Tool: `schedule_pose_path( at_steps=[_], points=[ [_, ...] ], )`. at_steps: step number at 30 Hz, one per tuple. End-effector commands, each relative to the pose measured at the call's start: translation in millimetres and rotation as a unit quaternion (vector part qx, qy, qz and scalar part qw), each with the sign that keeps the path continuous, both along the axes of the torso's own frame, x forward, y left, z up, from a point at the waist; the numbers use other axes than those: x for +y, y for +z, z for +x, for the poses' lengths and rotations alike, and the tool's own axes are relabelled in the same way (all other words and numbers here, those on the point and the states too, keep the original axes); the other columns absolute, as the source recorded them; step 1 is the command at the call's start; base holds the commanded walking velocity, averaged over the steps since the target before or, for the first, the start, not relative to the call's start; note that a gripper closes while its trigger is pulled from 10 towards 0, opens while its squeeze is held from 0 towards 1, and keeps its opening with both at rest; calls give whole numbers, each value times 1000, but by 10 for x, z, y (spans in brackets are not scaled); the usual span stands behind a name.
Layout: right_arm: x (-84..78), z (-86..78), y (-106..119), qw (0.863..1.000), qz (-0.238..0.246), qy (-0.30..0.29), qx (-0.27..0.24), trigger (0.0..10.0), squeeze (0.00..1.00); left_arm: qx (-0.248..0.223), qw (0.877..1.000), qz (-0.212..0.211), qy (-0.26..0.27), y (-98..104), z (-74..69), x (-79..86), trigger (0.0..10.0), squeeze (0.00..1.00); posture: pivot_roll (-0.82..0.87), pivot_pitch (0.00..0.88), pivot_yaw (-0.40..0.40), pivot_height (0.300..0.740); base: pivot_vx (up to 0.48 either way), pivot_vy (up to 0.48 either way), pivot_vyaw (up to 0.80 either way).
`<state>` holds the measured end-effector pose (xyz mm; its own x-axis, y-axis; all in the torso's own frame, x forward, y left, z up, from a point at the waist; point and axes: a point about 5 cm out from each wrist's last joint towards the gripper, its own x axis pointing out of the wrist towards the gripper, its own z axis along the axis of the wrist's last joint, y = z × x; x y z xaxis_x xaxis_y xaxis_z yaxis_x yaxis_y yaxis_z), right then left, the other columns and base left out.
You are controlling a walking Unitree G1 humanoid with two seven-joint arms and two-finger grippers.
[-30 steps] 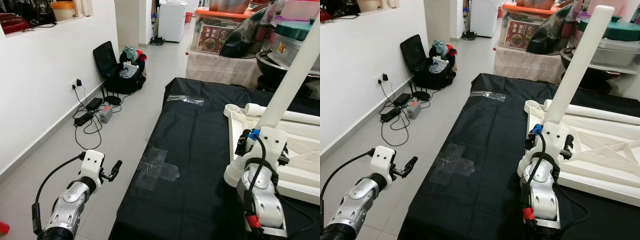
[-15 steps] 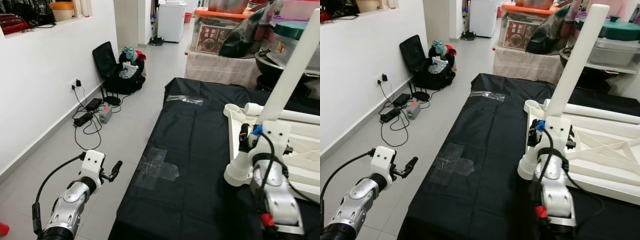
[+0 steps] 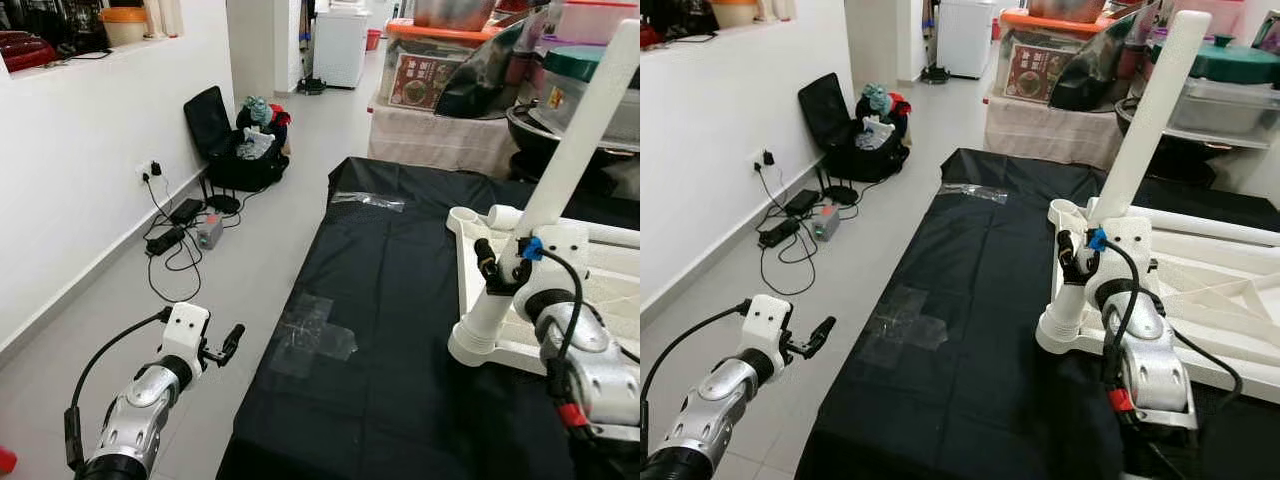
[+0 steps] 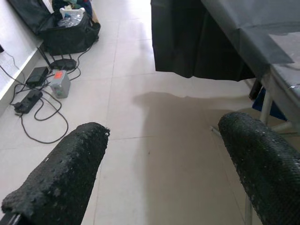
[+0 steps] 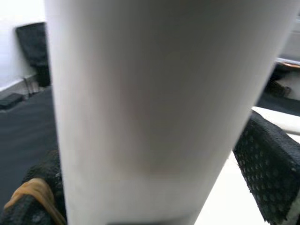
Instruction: Building children table
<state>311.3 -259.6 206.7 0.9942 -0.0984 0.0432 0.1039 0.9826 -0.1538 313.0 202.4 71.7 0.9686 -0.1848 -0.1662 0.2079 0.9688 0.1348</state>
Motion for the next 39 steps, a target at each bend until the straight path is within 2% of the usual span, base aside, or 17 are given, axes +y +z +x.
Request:
schedule_pose_path(
  at_steps=[1,2,5,8,14,21,25,26,27,28,29,39],
  points=[
    [-61,27,67,999,-3,39,-10,10000,0,0,1000,6,-5,0,11,-5,10000,0,39,0,-54,740,0,0,0],
    [-61,27,67,999,-3,39,-10,10000,0,0,1000,6,-5,0,11,-5,10000,0,39,0,-54,740,0,0,0],
    [-106,58,167,995,-9,91,-29,10000,0,0,1000,5,-4,-3,0,-3,10000,0,42,0,-57,740,0,0,0],
    [-106,58,167,995,-9,91,-29,10000,0,0,1000,5,-4,-3,0,-3,10000,0,42,0,-57,740,0,0,0],
    [-119,67,159,988,-14,152,-34,10000,0,0,1000,8,-4,-1,6,22,10000,0,53,0,-53,740,0,0,0],
    [-198,96,81,986,-19,164,-14,10000,0,1,1000,10,-6,7,19,25,10000,0,55,0,-50,740,0,0,0],
    [-278,164,52,985,-21,171,-10,10000,0,0,1000,12,-7,8,21,26,10000,0,62,0,-55,740,0,0,0],
    [-287,178,46,985,-21,172,-8,4784,0,0,1000,12,-6,7,17,29,10000,0,69,0,-62,740,0,0,0],
    [-292,189,43,984,-22,174,-9,2353,0,0,1000,12,-5,6,13,31,10000,0,69,0,-62,740,0,0,0],
    [-292,189,43,984,-22,174,-9,2353,0,0,1000,12,-5,6,13,31,10000,0,69,0,-62,740,0,0,0],
    [-284,200,42,983,-19,183,-12,0,0,0,1000,12,-5,3,4,33,10000,0,74,0,-64,740,0,0,0],
    [-260,201,46,977,-19,210,-26,0,0,-1,1000,13,-7,10,12,43,10000,0,69,0,-59,740,0,0,0]
  ],
)
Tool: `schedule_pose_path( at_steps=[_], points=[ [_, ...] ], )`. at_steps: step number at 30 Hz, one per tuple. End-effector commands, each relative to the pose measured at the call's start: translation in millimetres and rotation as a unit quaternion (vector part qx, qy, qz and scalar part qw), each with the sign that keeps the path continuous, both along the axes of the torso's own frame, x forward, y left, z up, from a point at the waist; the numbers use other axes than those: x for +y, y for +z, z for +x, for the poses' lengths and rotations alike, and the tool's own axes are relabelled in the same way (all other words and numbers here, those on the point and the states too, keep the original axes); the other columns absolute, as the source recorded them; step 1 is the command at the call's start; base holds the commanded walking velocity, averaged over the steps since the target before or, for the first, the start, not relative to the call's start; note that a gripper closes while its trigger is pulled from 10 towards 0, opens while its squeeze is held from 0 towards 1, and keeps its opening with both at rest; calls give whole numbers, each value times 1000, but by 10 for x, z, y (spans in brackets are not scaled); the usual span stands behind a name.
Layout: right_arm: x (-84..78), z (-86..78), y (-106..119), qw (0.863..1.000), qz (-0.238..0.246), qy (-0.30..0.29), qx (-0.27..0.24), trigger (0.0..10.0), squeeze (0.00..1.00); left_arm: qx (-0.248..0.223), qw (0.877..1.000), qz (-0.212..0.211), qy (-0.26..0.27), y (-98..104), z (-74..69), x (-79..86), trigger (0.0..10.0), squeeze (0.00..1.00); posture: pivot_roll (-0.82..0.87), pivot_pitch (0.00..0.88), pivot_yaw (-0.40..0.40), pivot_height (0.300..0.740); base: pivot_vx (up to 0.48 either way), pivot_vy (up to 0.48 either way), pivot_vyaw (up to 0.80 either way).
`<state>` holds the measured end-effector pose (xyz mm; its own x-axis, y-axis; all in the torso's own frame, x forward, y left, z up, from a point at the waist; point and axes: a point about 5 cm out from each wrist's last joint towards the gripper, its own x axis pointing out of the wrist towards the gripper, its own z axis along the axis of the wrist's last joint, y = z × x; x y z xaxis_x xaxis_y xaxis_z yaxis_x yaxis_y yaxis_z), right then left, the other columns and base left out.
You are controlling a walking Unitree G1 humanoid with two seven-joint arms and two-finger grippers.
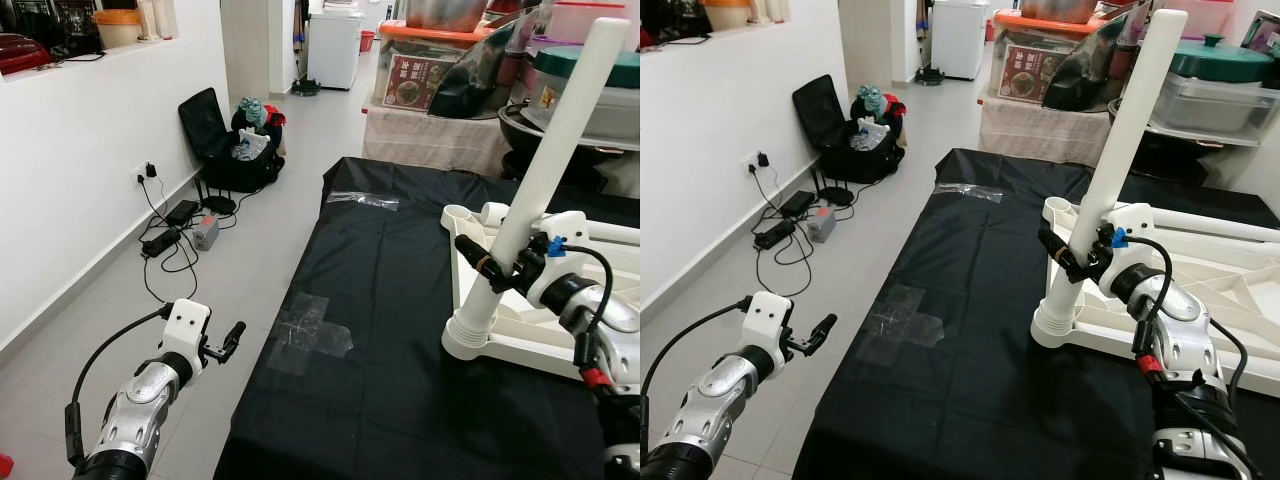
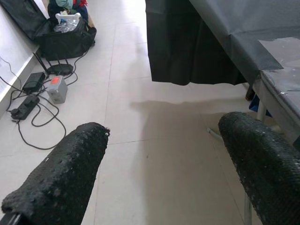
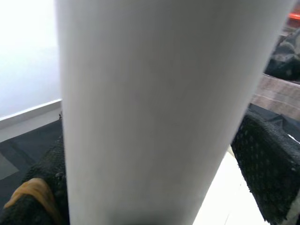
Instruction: Building children table
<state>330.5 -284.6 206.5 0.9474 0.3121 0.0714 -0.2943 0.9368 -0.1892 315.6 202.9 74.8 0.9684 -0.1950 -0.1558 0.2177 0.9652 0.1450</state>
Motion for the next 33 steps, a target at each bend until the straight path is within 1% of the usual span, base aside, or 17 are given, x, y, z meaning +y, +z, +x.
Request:
schedule_pose_path(
  at_steps=[1,3,6,7,8,9,11,16,17,18,21,22,25,29,31,32,33],
  points=[
    [-14,3,49,1000,-4,6,-12,0,0,4,1000,10,-1,-16,-6,35,10000,0,65,0,-56,740,0,0,0],
    [-18,-1,53,1000,-9,5,-15,0,0,4,1000,10,-2,-11,1,29,10000,0,62,0,-54,740,0,0,0],
    [-19,1,69,999,-16,-25,-18,0,0,3,1000,9,-4,-7,6,22,10000,0,58,0,-53,740,0,0,0],
    [-30,9,67,998,-18,-52,-14,0,0,3,1000,9,-4,-10,4,21,10000,0,59,0,-54,740,0,0,0],
    [-30,9,67,998,-18,-52,-14,0,0,3,1000,9,-4,-10,4,21,10000,0,59,0,-54,740,0,0,0],
    [-64,12,24,991,8,-132,5,0,0,4,1000,9,-4,-18,-3,19,10000,0,57,0,-53,740,0,0,0],
    [-44,-3,-3,988,19,-152,14,0,0,5,1000,9,-4,-20,-6,19,10000,0,59,0,-50,740,0,0,0],
    [87,-43,-29,990,43,-131,27,0,0,7,1000,10,-7,-27,-8,13,10000,0,50,0,-39,740,0,0,0],
    [106,-42,-20,991,40,-121,30,2275,0,7,1000,10,-7,-25,-3,11,10000,0,45,0,-38,740,0,0,0],
    [121,-35,-2,993,42,-108,32,10000,0,7,1000,10,-8,-18,7,8,10000,0,42,0,-38,740,0,0,0],
    [145,-29,28,995,43,-86,35,10000,0,6,1000,11,-8,-9,22,4,10000,0,42,0,-38,740,0,0,0],
    [182,-43,41,997,39,-63,34,10000,0,6,1000,10,-8,-8,25,1,10000,0,40,0,-39,740,0,0,0],
    [208,-56,47,998,35,-49,33,10000,0,6,1000,9,-8,-9,26,-3,10000,0,40,0,-40,740,0,0,0],
    [286,-147,42,999,20,6,29,10000,0,8,1000,7,-10,-41,8,-27,10000,0,40,0,-41,740,0,0,0],
    [276,-161,26,999,13,10,31,10000,0,9,1000,7,-10,-46,5,-31,10000,0,41,0,-44,740,0,0,0],
    [261,-166,14,999,9,9,36,9451,0,9,1000,7,-10,-46,5,-31,10000,0,41,0,-44,740,0,0,0],
    [261,-166,14,999,9,9,36,9451,0,9,1000,7,-10,-46,5,-31,10000,0,41,0,-44,740,0,0,0]
  ],
)
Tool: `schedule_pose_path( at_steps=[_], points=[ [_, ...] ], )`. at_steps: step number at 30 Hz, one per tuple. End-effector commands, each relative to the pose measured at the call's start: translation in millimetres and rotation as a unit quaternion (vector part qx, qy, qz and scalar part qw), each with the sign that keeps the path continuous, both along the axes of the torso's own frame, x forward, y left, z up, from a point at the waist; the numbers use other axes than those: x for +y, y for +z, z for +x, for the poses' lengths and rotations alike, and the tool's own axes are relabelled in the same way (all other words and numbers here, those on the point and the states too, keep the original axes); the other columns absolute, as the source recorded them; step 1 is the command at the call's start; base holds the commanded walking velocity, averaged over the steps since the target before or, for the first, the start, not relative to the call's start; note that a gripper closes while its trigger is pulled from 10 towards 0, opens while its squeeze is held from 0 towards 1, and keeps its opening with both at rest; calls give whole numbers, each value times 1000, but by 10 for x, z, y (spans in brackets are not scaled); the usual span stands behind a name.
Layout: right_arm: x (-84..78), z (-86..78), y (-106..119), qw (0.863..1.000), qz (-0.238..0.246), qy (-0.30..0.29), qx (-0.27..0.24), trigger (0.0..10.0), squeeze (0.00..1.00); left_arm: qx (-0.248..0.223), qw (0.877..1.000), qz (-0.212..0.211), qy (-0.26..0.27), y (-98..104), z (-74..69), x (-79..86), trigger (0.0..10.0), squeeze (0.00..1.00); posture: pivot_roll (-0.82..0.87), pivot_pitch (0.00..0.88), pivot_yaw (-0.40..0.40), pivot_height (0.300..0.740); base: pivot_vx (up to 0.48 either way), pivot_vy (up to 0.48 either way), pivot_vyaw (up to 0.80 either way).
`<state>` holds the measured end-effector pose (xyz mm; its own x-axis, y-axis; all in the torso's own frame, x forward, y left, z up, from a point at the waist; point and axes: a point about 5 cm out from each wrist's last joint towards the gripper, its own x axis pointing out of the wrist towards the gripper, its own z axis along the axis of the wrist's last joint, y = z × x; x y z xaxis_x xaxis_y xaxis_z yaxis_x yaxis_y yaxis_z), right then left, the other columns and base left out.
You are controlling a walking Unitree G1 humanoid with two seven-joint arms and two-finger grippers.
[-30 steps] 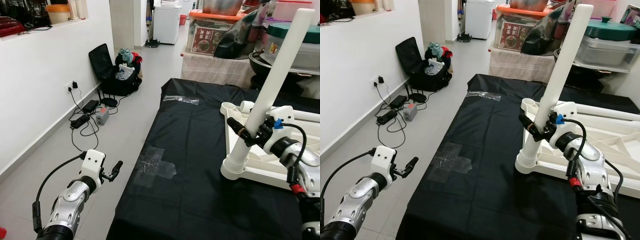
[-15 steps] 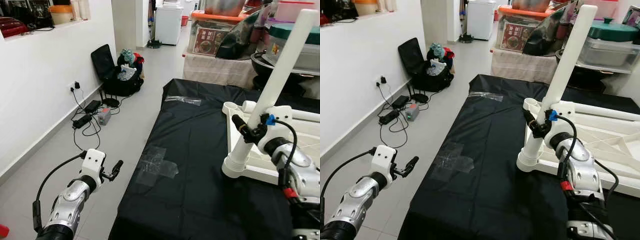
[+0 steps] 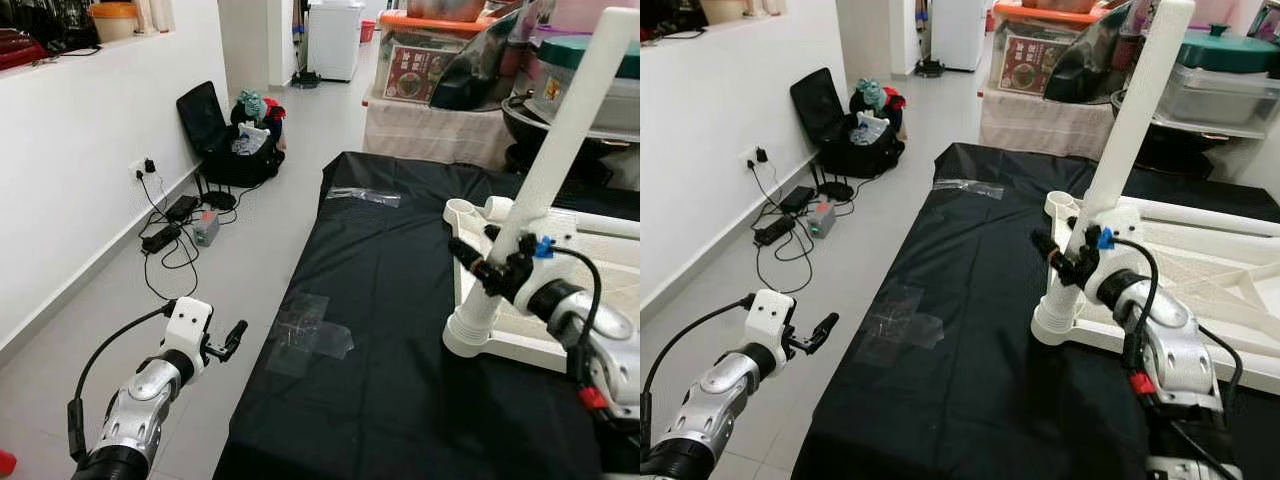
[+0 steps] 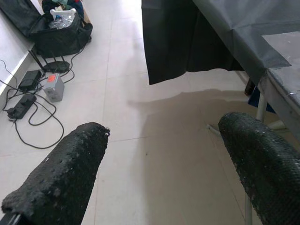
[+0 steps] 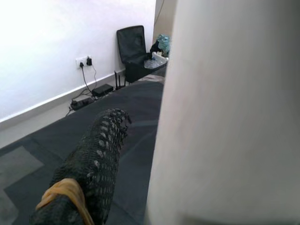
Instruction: Building children table
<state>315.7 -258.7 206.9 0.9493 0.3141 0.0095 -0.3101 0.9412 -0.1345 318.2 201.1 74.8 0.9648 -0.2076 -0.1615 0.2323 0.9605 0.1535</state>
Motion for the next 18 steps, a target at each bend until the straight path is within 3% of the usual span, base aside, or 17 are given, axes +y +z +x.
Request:
schedule_pose_path(
  at_steps=[1,2,3,4,5,6,18],
  points=[
    [-9,-14,0,1000,-8,7,1,8078,0,7,1000,3,-3,-41,-16,-9,10000,0,42,0,-45,740,0,0,0],
    [-18,-8,-4,1000,-8,7,4,3804,0,6,1000,3,-3,-31,-7,-6,10000,0,42,0,-45,740,0,0,0],
    [-18,-8,-4,1000,-8,7,4,3804,0,6,1000,3,-3,-31,-7,-6,10000,0,42,0,-45,740,0,0,0],
    [-22,-3,-5,1000,-7,7,6,1373,0,5,1000,3,-2,-24,-1,-3,10000,0,42,0,-45,740,0,0,0],
    [-22,-3,-5,1000,-7,7,6,1373,0,5,1000,3,-2,-24,-1,-3,10000,0,42,0,-45,740,0,0,0],
    [-26,1,-5,1000,-5,7,7,0,0,4,1000,3,-2,-23,0,-1,10000,0,46,0,-46,740,0,0,0],
    [-19,-29,20,1000,-2,10,2,0,0,6,1000,3,-4,-35,-9,-4,10000,0,40,0,-39,740,0,0,0]
  ],
)
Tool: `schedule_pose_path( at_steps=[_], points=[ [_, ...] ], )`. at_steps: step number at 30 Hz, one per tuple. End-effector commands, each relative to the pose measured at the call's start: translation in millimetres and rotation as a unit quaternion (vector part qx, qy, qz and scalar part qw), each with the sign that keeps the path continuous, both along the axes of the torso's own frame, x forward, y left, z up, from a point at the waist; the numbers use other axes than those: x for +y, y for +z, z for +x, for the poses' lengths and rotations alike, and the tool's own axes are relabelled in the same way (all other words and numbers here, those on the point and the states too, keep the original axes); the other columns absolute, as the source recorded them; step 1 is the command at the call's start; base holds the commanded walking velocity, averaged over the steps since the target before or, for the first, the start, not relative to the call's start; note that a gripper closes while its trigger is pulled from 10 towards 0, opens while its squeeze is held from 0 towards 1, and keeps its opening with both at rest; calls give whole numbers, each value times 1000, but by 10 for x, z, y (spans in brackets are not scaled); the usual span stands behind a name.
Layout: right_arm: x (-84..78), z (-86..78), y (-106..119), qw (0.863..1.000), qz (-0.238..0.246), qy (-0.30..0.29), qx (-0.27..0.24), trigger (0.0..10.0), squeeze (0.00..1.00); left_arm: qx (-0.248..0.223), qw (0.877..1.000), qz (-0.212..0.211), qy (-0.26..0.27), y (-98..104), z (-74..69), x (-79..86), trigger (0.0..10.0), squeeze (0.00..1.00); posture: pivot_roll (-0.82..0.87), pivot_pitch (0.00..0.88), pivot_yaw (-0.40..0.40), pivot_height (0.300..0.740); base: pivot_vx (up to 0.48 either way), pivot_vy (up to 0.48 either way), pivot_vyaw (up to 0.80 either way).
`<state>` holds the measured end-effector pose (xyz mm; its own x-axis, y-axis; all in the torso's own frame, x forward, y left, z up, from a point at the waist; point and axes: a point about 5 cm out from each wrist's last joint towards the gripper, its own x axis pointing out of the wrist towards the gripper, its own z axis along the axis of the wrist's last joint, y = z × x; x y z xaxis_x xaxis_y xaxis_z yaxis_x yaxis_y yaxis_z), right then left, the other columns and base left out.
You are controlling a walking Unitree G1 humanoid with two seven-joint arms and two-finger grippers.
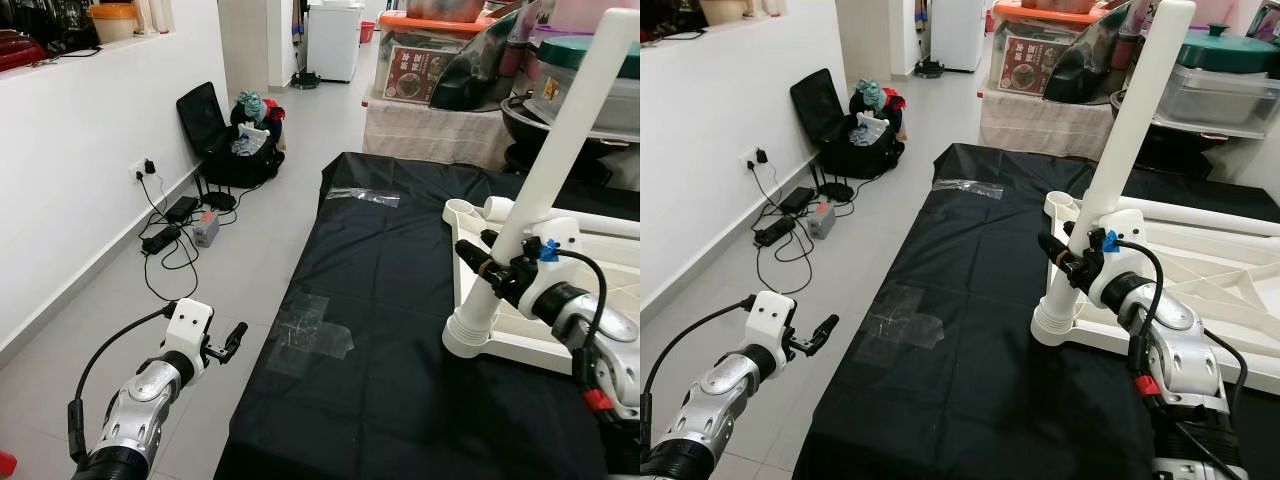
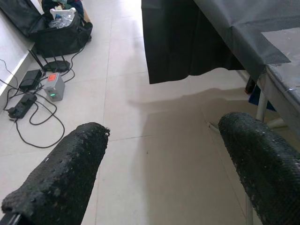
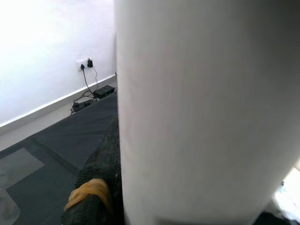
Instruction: Building children table
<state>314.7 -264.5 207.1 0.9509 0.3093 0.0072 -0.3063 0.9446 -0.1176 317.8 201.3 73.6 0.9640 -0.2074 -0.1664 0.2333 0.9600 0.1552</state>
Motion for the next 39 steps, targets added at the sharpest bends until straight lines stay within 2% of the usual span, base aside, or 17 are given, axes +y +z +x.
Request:
schedule_pose_path(
  at_steps=[1,4,7,8,9,13,16,17,18,22,23,27,31,32,33,34,39],
  points=[
    [49,-21,19,1000,-9,12,-2,0,0,4,1000,2,-3,-24,-6,-7,10000,0,40,0,-39,740,0,0,0],
    [64,-24,15,1000,-3,-6,-4,0,0,4,1000,1,-3,-25,-6,-9,10000,0,36,0,-42,740,0,0,0],
    [-11,-12,-27,988,-1,-153,-8,0,0,6,1000,1,-2,-42,-18,-13,10000,0,30,0,-43,740,0,0,0],
    [-11,-12,-27,988,-1,-153,-8,0,0,6,1000,1,-2,-42,-18,-13,10000,0,30,0,-43,740,0,0,0],
    [-44,-34,-60,978,6,-211,-7,0,0,7,1000,1,-2,-50,-24,-17,10000,0,32,0,-44,740,0,0,0],
    [-64,-53,-83,970,11,-243,-5,0,0,7,1000,0,-2,-54,-28,-20,10000,0,32,0,-44,740,0,0,0],
    [126,-310,-278,924,45,-379,2,0,0,8,1000,1,2,-62,-39,-3,10000,0,37,0,-50,740,0,0,0],
    [126,-310,-278,924,45,-379,2,0,0,8,1000,1,2,-62,-39,-3,10000,0,37,0,-50,740,0,0,0],
    [208,-371,-316,914,53,-401,5,0,0,9,1000,2,4,-64,-41,5,10000,0,38,0,-50,740,0,0,0],
    [270,-396,-329,910,58,-411,5,0,0,9,1000,3,5,-65,-41,7,10000,0,38,0,-51,740,0,0,0],
    [355,-402,-327,904,70,-423,3,0,0,10,1000,3,5,-70,-37,-5,10000,0,37,0,-56,740,0,0,0],
    [379,-397,-320,902,73,-427,3,0,0,10,1000,3,6,-72,-35,-11,10000,0,37,0,-56,740,0,0,0],
    [427,-352,-316,909,71,-412,7,0,0,10,1000,2,5,-81,-36,-25,10000,0,37,0,-60,740,0,0,0],
    [441,-343,-315,911,69,-406,10,4235,0,10,1000,2,5,-85,-37,-28,10000,0,36,0,-61,740,0,0,0],
    [441,-343,-315,911,69,-406,10,4235,0,10,1000,2,5,-85,-37,-28,10000,0,36,0,-61,740,0,0,0],
    [453,-332,-296,916,60,-397,7,10000,0,11,1000,2,5,-89,-39,-31,10000,0,34,0,-62,740,0,0,0],
    [446,-355,-221,916,65,-395,-13,10000,0,11,1000,1,3,-96,-44,-37,10000,0,31,0,-61,740,0,0,0]
  ],
)
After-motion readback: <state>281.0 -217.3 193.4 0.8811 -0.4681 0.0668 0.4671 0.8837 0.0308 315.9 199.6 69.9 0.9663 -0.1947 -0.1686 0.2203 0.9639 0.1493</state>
